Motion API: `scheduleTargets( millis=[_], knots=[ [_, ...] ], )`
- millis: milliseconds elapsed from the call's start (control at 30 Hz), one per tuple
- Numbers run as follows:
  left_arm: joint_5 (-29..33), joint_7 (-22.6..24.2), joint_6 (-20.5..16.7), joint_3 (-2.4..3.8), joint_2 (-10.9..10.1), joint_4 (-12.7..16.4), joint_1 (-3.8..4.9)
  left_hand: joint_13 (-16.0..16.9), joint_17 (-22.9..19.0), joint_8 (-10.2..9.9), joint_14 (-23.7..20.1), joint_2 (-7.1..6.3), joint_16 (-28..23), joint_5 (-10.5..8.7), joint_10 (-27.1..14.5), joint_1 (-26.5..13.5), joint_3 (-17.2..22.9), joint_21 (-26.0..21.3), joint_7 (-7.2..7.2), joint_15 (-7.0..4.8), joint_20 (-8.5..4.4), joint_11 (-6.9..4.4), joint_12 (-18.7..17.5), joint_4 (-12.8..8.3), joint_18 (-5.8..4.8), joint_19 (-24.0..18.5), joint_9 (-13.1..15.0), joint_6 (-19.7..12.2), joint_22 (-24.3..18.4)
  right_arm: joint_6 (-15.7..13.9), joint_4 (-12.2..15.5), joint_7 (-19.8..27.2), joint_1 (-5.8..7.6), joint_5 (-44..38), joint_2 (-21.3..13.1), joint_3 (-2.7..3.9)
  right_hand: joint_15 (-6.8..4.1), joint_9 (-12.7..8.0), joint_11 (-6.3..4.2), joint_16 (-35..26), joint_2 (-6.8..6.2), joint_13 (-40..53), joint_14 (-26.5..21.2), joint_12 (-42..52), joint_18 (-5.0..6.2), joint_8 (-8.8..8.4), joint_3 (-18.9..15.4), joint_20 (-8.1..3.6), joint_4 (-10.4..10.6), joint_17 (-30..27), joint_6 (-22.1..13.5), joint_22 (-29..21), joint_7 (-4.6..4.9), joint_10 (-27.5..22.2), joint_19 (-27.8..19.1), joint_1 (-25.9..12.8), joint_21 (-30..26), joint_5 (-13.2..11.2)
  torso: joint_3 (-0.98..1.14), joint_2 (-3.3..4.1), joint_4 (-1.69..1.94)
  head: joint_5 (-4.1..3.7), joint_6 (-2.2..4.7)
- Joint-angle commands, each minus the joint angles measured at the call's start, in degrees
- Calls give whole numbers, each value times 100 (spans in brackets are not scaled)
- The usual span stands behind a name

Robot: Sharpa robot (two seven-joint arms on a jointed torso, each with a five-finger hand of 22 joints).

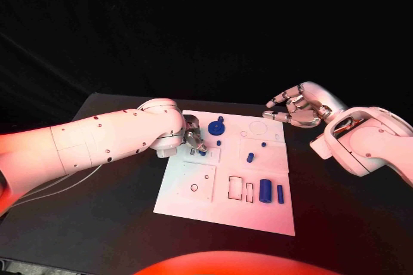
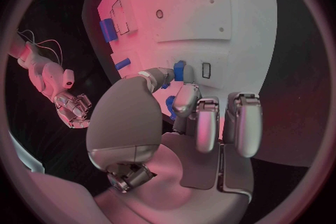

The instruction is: Assemble the parts on the task board

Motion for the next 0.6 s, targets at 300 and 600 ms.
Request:
scheduleTargets(
  millis=[300,600],
  knots=[
    [-263,-103,400,-12,52,19,-16,112,1508,139,601,14,14,25,132,-159,903,60,-133,-82,-22,-53,147,-1124,-75,463,155,131,1349,17,20,-12,-2,-79,1,1,-24,7,-35,-27,59,131,429,-4,35,41,-36,-9,13,853,-42,766,-5,-1,-20,-13,-34,54,0,0,4,-14,-19],
    [-271,-156,279,-11,58,14,-16,167,1508,202,601,66,14,27,186,-199,785,89,-176,-105,-19,-85,203,-1107,-93,521,253,132,1420,11,21,-18,-2,-83,4,1,-24,7,-35,-27,59,131,429,-4,35,41,-36,-9,13,853,-42,766,-5,-1,-20,-13,-34,54,0,0,3,-9,-32]
  ],
)
